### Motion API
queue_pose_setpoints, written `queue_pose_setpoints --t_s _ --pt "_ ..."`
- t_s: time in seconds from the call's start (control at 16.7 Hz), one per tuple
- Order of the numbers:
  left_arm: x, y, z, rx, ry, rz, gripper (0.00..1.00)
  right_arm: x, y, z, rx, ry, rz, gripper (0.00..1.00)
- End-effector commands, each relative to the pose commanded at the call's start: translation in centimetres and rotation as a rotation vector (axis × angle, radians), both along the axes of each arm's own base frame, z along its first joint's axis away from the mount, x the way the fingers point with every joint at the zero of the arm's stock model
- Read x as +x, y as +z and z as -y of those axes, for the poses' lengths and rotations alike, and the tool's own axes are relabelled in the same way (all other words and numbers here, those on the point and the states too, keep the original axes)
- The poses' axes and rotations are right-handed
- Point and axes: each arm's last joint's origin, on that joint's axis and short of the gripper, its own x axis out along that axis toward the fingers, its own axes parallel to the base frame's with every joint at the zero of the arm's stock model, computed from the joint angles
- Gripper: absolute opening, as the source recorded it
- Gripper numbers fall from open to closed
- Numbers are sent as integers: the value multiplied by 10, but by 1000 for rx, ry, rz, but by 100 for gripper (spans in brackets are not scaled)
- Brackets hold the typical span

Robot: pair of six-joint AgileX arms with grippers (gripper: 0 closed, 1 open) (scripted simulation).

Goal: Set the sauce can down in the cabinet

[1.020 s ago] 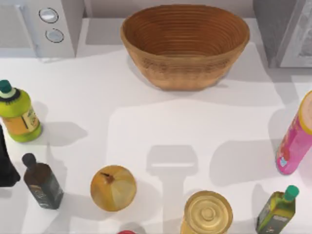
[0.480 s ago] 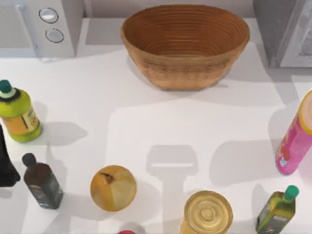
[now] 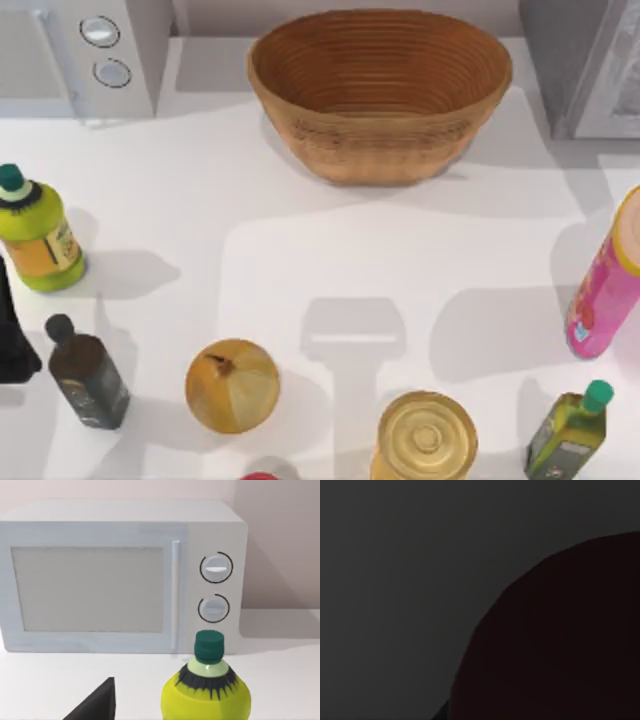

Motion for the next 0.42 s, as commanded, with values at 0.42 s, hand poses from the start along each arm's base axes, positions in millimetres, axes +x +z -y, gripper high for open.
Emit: queue_pose_setpoints --t_s 0.42 --pt "0 0 0 0 0 0 100 0 0 0 0 0 0 100"
